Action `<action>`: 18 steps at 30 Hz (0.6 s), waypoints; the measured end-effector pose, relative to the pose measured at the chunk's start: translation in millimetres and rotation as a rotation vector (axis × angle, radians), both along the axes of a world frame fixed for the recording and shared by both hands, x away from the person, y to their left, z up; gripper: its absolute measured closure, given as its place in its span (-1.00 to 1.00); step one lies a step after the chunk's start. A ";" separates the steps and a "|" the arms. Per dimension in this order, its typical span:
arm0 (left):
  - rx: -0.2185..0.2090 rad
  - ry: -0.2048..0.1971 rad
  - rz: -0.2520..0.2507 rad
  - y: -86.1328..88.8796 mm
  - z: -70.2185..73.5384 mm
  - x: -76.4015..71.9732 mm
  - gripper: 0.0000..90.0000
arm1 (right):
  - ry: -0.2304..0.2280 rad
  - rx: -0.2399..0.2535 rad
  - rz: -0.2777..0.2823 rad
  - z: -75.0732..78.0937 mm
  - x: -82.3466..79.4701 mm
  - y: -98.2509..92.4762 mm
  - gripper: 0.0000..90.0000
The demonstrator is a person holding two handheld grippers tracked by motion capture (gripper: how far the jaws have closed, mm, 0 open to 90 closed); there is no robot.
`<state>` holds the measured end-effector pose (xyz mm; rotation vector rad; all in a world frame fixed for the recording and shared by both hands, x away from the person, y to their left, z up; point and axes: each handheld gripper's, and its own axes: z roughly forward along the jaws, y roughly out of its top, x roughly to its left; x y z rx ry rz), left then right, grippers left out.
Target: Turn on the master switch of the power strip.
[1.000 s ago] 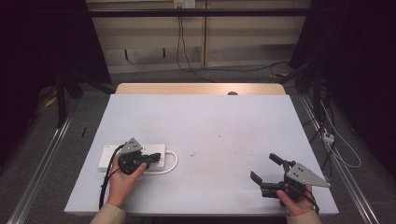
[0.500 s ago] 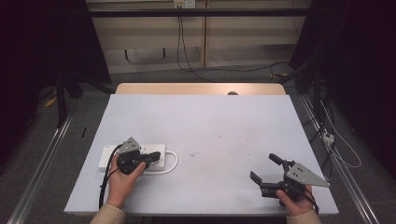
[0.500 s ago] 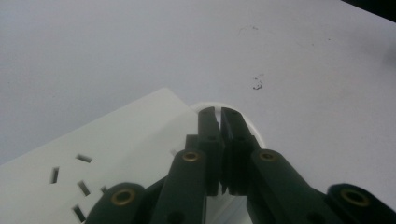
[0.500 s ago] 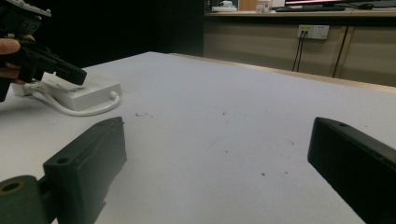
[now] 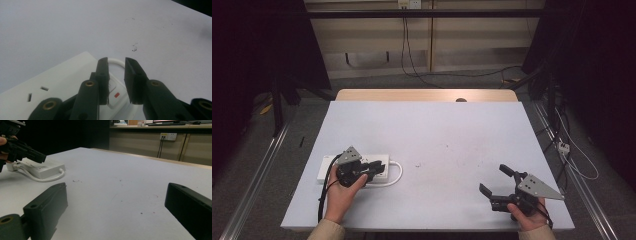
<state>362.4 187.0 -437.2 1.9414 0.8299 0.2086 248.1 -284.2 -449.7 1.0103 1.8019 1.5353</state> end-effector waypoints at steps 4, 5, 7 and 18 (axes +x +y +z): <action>-0.001 0.006 -0.001 -0.3 0.4 -0.2 0.54 | 0.000 0.000 -0.001 -0.1 0.1 -0.3 -0.91; -0.005 0.007 -0.001 -0.5 0.3 -0.2 0.51 | 0.000 0.000 0.000 -0.1 0.1 -0.4 -0.91; -0.005 0.010 -0.001 -0.3 0.9 -0.2 0.45 | -0.001 0.000 0.000 0.0 0.1 -0.3 -0.91; -0.004 0.017 0.007 -1.1 1.4 -0.2 0.10 | 0.001 0.001 0.001 -0.1 0.2 0.1 -0.91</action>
